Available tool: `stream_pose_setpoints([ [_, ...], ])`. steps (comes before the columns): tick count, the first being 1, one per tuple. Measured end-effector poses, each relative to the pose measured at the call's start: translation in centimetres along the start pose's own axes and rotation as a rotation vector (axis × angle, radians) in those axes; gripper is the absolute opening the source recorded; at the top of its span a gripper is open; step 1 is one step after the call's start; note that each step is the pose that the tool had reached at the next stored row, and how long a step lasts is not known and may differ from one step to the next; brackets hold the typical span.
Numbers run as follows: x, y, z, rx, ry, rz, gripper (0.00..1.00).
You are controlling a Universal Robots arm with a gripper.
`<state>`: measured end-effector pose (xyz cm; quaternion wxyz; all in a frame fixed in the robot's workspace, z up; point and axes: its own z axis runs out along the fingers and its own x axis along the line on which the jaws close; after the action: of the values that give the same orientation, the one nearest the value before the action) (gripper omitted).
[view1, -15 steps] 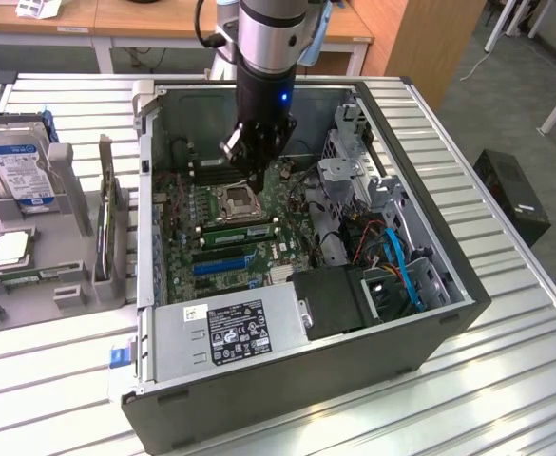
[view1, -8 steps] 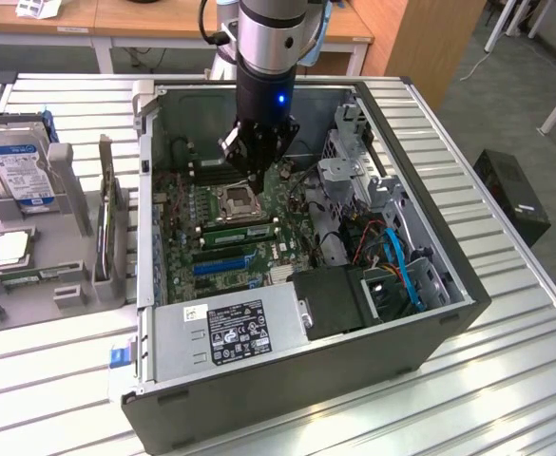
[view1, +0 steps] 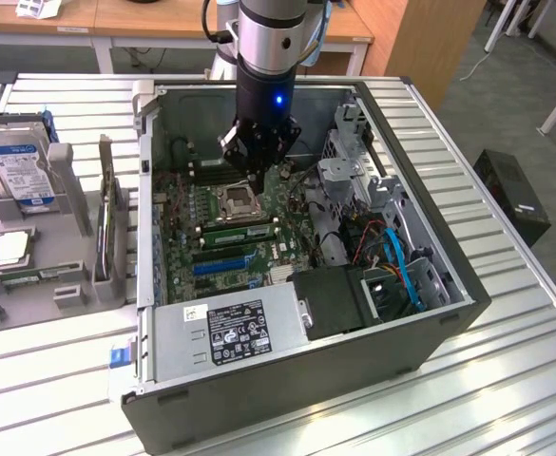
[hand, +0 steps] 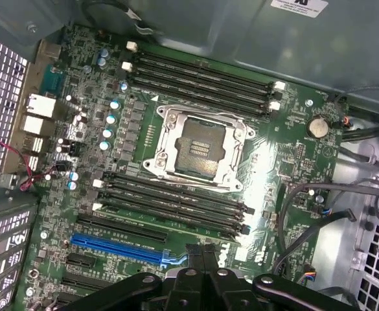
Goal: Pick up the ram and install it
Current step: 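Press down the ram until it locks into place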
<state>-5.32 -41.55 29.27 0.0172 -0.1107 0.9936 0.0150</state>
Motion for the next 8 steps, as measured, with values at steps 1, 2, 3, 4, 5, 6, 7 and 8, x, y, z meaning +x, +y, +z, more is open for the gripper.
stream_pose_setpoints([
  [1, 0.00, 0.00, 0.00, 0.0000, 0.0001, 0.000, 0.11],
  [2, 0.00, 0.00, 0.00, 0.0000, 0.0000, 0.000, 0.11],
  [3, 0.00, 0.00, 0.00, 0.0000, 0.0004, 0.001, 0.11],
  [4, 0.00, 0.01, 0.01, -0.0010, 0.0042, 0.002, 0.11],
  [5, 0.00, 0.01, 0.01, -0.0032, 0.0136, 0.003, 0.11],
  [6, 0.01, -0.01, 0.01, -0.0072, 0.0316, 0.003, 0.11],
  [7, 0.01, -0.02, 0.00, -0.0109, 0.0483, 0.004, 0.11],
  [8, 0.00, -0.02, 0.00, -0.0125, 0.0563, 0.004, 0.11],
])
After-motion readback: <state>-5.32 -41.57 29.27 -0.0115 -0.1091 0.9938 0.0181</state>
